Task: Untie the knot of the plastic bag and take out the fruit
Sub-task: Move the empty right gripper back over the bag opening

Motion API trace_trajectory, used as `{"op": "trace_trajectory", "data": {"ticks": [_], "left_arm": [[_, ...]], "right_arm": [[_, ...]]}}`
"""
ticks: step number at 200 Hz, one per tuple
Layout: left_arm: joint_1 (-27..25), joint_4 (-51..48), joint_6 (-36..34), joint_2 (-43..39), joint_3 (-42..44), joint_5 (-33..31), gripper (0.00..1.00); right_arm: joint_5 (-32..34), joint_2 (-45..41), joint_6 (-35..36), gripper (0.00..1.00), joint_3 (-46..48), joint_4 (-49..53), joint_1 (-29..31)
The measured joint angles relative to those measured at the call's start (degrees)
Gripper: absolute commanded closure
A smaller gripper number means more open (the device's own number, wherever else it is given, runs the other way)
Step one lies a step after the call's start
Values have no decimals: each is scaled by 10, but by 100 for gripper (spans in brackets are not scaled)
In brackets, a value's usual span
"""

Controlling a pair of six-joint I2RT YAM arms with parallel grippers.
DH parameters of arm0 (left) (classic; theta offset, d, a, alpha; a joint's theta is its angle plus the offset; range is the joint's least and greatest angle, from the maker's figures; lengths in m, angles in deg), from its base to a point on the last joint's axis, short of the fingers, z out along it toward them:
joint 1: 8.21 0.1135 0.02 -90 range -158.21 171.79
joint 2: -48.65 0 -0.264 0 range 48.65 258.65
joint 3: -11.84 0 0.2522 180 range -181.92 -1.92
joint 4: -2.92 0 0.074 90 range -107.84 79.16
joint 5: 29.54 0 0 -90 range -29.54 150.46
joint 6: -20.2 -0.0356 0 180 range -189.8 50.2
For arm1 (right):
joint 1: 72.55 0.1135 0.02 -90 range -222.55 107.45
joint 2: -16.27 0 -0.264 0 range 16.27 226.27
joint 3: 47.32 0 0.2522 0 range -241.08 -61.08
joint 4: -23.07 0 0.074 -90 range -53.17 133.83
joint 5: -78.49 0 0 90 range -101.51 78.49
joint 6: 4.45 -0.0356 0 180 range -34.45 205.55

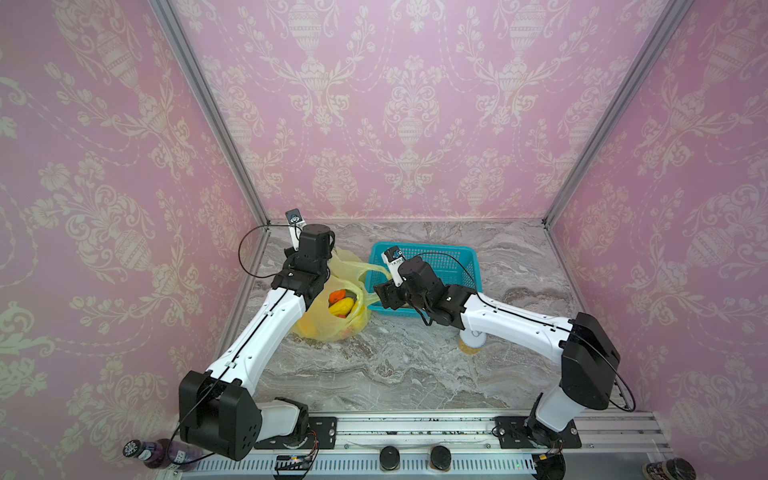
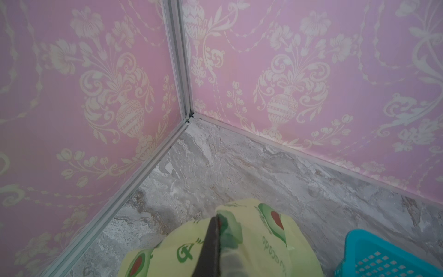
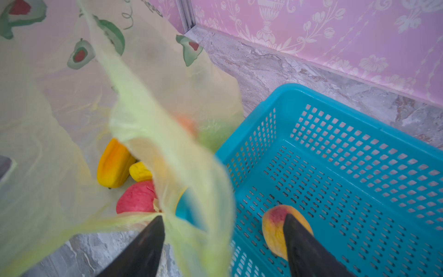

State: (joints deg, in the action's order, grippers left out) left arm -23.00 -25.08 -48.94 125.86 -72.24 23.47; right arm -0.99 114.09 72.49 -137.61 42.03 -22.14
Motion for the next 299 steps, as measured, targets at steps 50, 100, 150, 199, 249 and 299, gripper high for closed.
{"op": "trace_trajectory", "data": {"ticks": [50, 100, 150, 199, 249, 299], "left_arm": [[3, -88, -12, 53, -151, -25, 100], [5, -87, -18, -11, -78, 14, 100], [5, -59, -18, -62, 91, 90, 100], [5, -70, -15, -39, 115, 138, 100], [11, -83, -3, -45, 115, 146, 100], [13, -77, 2, -68, 124, 146, 100]], "right_arm": [[-1, 118, 19, 97, -186, 27, -4], [11, 184, 30, 100, -294, 49, -14], [34, 132, 22, 79, -168, 27, -20], [60, 1, 20, 34, 4, 10, -3], [33, -113, 25, 57, 76, -47, 56], [34, 61, 25, 61, -59, -22, 60]]}}
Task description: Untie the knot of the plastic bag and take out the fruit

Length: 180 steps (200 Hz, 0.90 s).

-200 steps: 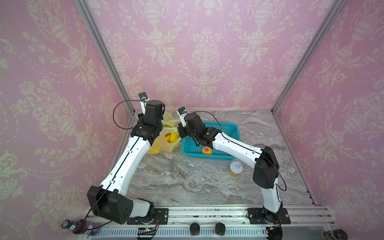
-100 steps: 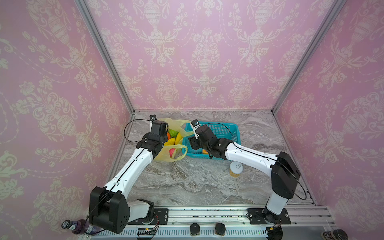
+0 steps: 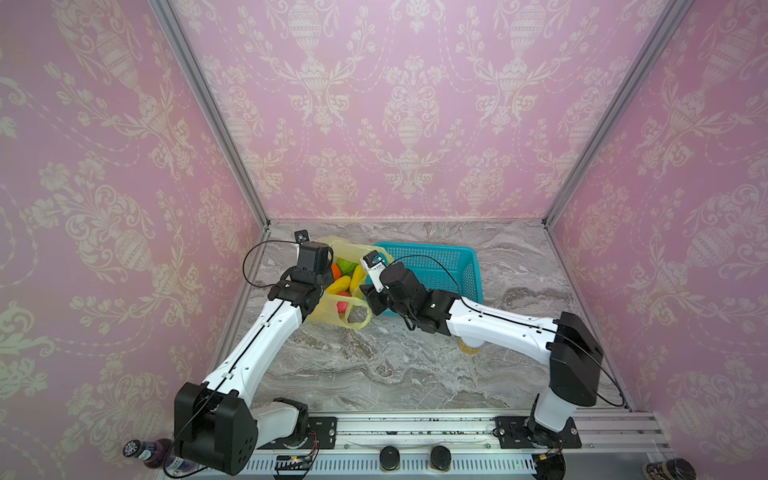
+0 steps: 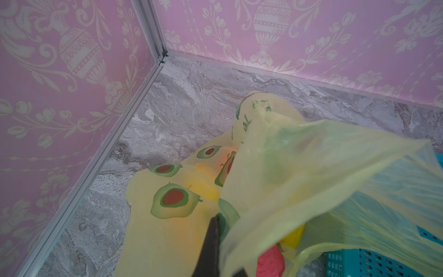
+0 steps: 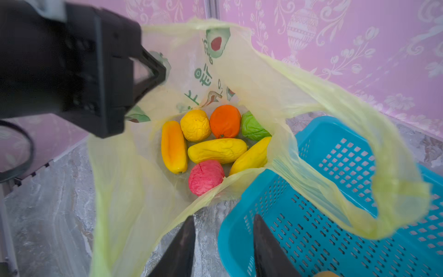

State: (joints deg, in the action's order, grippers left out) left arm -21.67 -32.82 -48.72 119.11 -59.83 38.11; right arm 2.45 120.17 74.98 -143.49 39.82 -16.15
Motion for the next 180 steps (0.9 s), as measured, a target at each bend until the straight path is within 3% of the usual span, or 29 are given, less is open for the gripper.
{"op": "trace_trajectory", "data": {"ticks": [34, 67, 180], "left_arm": [[4, 3, 0, -27, 17, 0, 100], [6, 10, 0, -33, 22, 0, 100], [9, 16, 9, -37, 45, 1, 100]], "right_arm": [[-13, 117, 0, 61, -120, 44, 0], [-26, 156, -1, 52, -138, 69, 2], [-30, 89, 1, 49, 17, 16, 50]]}}
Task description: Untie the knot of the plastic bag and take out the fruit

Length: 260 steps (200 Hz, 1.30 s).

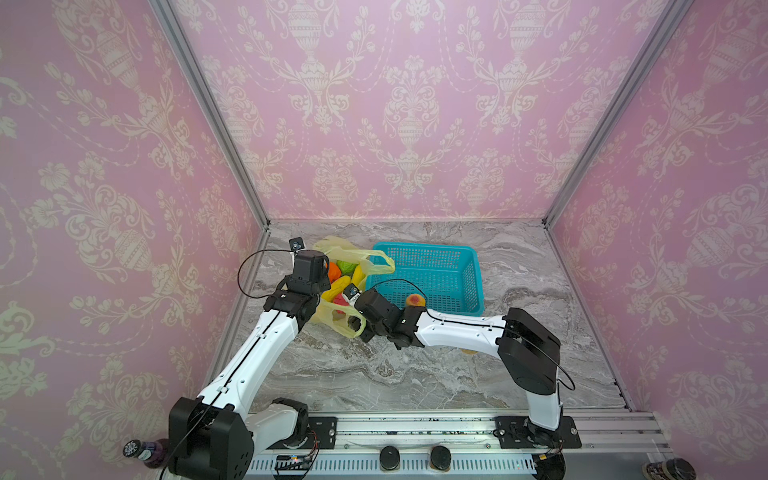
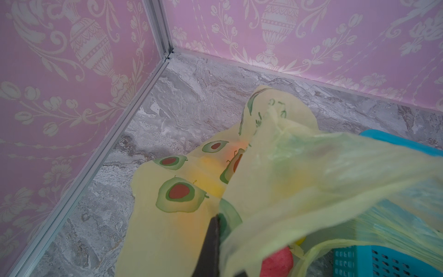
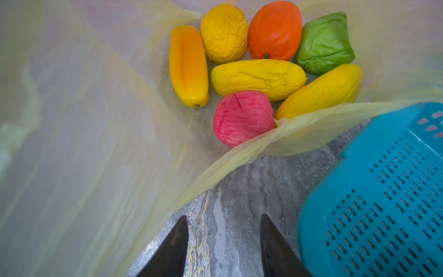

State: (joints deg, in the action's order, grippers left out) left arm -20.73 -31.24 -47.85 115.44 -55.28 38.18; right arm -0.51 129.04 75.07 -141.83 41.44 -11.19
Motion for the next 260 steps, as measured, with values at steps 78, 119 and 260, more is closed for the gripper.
{"op": "trace_trajectory", "data": {"ticks": [78, 119, 260], "left_arm": [[0, -3, 0, -33, 0, 20, 100], [3, -3, 0, -45, 1, 25, 100], [3, -4, 0, -64, 3, 40, 100]], "right_arm": [[30, 35, 2, 44, -72, -23, 7], [40, 110, 2, 36, -151, -22, 5], [88, 207, -33, 30, -217, 51, 7]]}}
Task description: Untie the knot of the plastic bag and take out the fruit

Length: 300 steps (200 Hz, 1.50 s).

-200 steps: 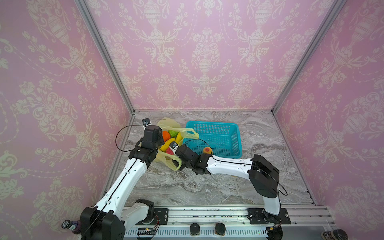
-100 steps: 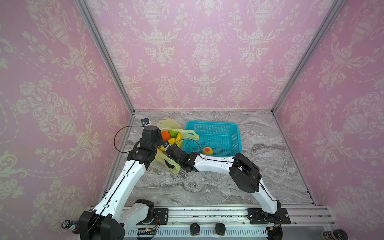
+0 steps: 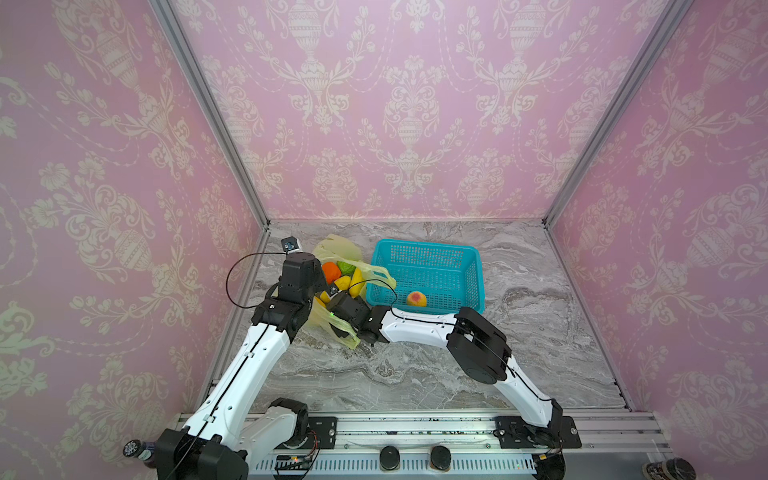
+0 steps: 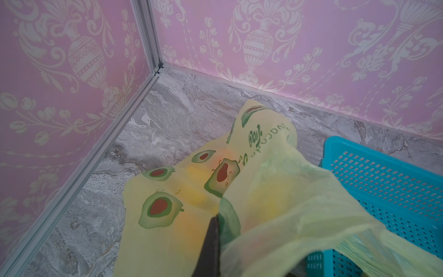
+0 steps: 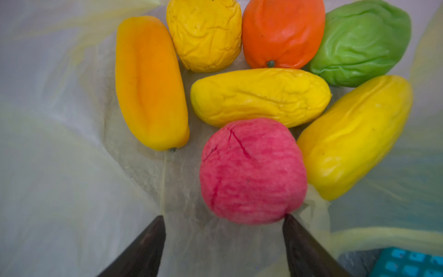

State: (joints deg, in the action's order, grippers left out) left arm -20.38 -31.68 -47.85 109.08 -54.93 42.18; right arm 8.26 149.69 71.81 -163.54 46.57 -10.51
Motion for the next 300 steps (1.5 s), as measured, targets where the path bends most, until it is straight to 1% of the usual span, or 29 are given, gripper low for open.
{"op": "trace_trajectory", "data": {"ticks": [57, 75, 100, 126, 169, 265, 292, 300], "left_arm": [[0, 0, 0, 0, 0, 0, 100], [0, 0, 0, 0, 0, 0, 100], [0, 0, 0, 1, 0, 0, 100], [0, 0, 0, 4, 0, -1, 100], [0, 0, 0, 4, 0, -1, 100], [0, 0, 0, 4, 1, -2, 100], [0, 0, 0, 4, 1, -2, 100], [0, 0, 0, 4, 1, -2, 100]], "right_arm": [[-9, -2, -13, 51, 37, -19, 3], [-9, -11, -15, 56, 57, -26, 5], [-9, -49, -16, 60, 96, -36, 7], [-9, -113, -16, 65, 142, -62, 11], [-13, -207, -17, 68, 211, -115, 14], [-8, -300, -24, 73, 326, -160, 14], [-8, -322, -25, 69, 337, -170, 14], [-8, -323, -25, 66, 337, -174, 14]]}}
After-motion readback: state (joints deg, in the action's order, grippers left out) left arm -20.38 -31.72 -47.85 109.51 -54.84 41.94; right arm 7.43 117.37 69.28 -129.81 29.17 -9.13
